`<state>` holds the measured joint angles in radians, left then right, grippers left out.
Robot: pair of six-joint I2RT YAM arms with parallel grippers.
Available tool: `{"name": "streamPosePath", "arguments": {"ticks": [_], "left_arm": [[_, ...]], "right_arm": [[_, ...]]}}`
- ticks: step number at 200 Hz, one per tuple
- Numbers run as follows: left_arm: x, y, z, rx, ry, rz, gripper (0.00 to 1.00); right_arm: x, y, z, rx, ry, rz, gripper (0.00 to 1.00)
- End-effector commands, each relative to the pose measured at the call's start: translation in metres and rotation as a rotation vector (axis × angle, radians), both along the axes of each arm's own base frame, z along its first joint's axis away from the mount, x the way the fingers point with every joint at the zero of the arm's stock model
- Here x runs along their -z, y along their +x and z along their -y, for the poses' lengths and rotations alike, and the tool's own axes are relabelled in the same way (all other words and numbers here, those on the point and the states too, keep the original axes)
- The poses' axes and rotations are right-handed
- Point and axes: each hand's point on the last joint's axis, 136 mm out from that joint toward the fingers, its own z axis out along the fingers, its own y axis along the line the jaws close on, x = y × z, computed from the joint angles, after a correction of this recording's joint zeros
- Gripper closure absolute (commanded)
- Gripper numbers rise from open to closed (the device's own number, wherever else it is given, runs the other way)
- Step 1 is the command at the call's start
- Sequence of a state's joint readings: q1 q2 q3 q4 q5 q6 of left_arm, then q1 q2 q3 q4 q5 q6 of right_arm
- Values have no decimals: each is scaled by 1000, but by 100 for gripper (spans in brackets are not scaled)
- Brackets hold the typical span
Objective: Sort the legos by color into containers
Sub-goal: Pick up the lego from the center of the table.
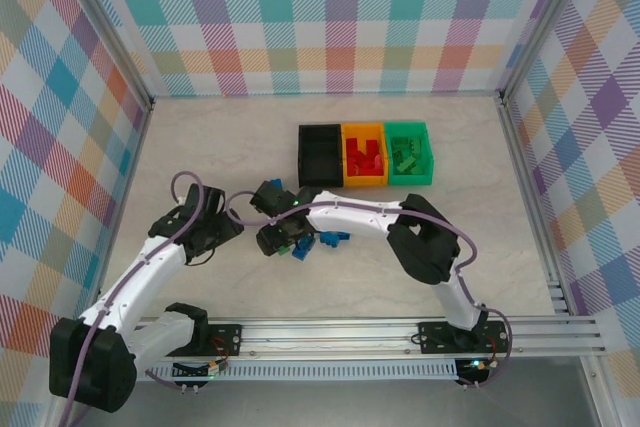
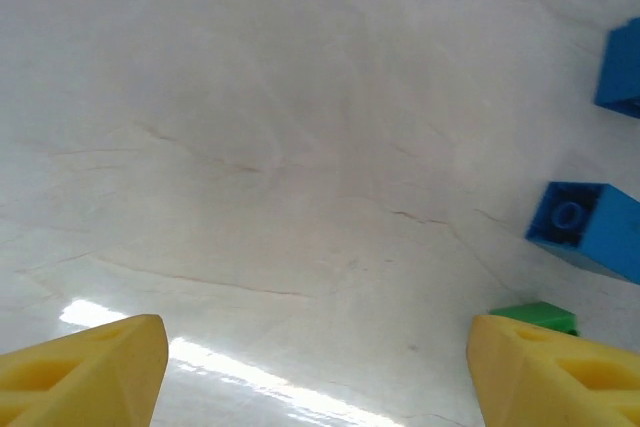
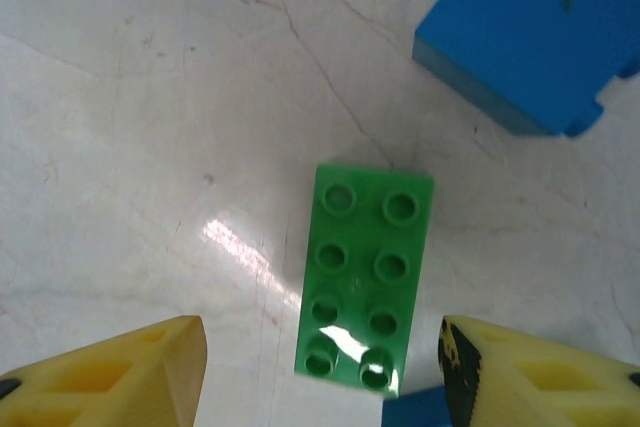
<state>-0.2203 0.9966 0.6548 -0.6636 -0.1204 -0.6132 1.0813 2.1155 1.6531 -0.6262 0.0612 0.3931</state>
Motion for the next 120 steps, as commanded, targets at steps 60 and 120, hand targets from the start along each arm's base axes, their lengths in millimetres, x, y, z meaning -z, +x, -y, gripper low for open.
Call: {"name": "streamPosePath", "arguments": {"ticks": [60,120], "left_arm": [[10,-6,-9,-11,-35,-44,22],[11,8,8,44,-108,-36,21]], "right_arm": [[42,-4,13,30,-110,-70,62],[-40,21,26,114,81,7,71]]}}
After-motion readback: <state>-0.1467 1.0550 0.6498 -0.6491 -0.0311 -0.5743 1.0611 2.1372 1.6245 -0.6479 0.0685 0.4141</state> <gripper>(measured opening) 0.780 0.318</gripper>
